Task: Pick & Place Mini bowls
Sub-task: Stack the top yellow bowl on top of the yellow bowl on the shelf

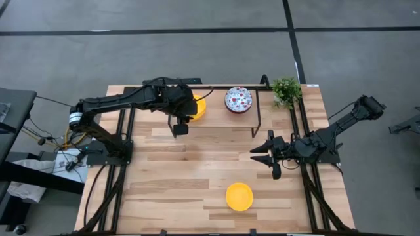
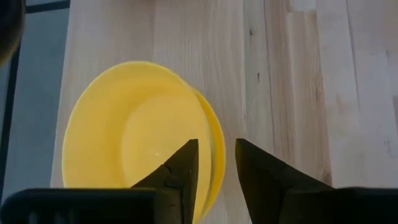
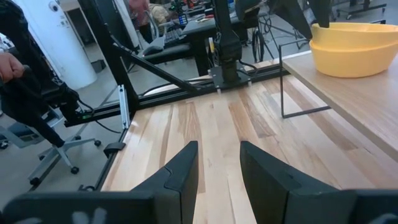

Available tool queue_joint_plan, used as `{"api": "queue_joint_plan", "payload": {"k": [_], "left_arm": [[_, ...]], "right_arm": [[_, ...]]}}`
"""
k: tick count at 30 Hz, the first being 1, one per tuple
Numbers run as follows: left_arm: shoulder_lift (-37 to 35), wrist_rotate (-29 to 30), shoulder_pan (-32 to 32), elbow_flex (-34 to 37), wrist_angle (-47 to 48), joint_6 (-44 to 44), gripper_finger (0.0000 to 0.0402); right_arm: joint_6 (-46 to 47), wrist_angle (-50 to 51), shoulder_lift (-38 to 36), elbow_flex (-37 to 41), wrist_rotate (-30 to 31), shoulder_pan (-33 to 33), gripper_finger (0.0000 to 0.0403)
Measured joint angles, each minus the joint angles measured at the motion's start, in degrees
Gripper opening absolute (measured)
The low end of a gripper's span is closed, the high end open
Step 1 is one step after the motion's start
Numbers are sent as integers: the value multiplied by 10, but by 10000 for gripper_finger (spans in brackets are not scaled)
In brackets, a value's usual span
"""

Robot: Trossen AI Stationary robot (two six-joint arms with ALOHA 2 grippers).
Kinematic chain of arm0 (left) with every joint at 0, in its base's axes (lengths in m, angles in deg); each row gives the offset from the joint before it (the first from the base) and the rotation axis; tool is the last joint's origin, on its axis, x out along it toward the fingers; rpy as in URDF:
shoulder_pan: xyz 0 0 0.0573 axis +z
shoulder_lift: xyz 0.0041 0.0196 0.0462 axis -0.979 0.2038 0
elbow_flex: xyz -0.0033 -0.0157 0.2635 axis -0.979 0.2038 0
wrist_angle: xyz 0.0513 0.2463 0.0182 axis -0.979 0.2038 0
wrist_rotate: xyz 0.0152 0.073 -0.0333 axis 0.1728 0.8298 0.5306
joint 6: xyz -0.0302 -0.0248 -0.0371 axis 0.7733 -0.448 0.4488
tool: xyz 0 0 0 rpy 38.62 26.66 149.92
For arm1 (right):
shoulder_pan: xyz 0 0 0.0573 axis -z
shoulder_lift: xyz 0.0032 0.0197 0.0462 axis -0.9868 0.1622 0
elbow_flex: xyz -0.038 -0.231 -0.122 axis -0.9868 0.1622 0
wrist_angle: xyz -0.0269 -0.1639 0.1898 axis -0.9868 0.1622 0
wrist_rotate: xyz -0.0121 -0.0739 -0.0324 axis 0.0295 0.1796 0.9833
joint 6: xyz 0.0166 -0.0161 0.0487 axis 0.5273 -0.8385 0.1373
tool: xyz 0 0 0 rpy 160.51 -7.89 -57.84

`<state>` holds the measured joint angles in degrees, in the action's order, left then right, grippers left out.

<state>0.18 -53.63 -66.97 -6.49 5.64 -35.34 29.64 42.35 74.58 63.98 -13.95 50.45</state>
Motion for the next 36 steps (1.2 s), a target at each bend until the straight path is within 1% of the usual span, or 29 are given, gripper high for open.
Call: {"api": "queue_joint_plan", "payload": {"k": [12, 13, 17, 23, 34, 36], "left_arm": [[-50, 1, -3, 0, -2, -2, 107], [-54, 6, -3, 0, -5, -2, 106], [-62, 65, -3, 0, -29, 12, 104], [-47, 71, -9, 1, -51, 22, 98], [-47, 82, -28, 78, -94, 26, 97], [-47, 95, -28, 89, -94, 26, 97]], "right_arm": [[-1, 6, 0, 0, 0, 0, 109], [-1, 6, 0, 0, 0, 0, 109], [-1, 7, 0, 0, 0, 0, 109], [0, 7, 0, 0, 0, 0, 109], [1, 7, 0, 0, 0, 0, 109], [1, 7, 0, 0, 0, 0, 109]]}}
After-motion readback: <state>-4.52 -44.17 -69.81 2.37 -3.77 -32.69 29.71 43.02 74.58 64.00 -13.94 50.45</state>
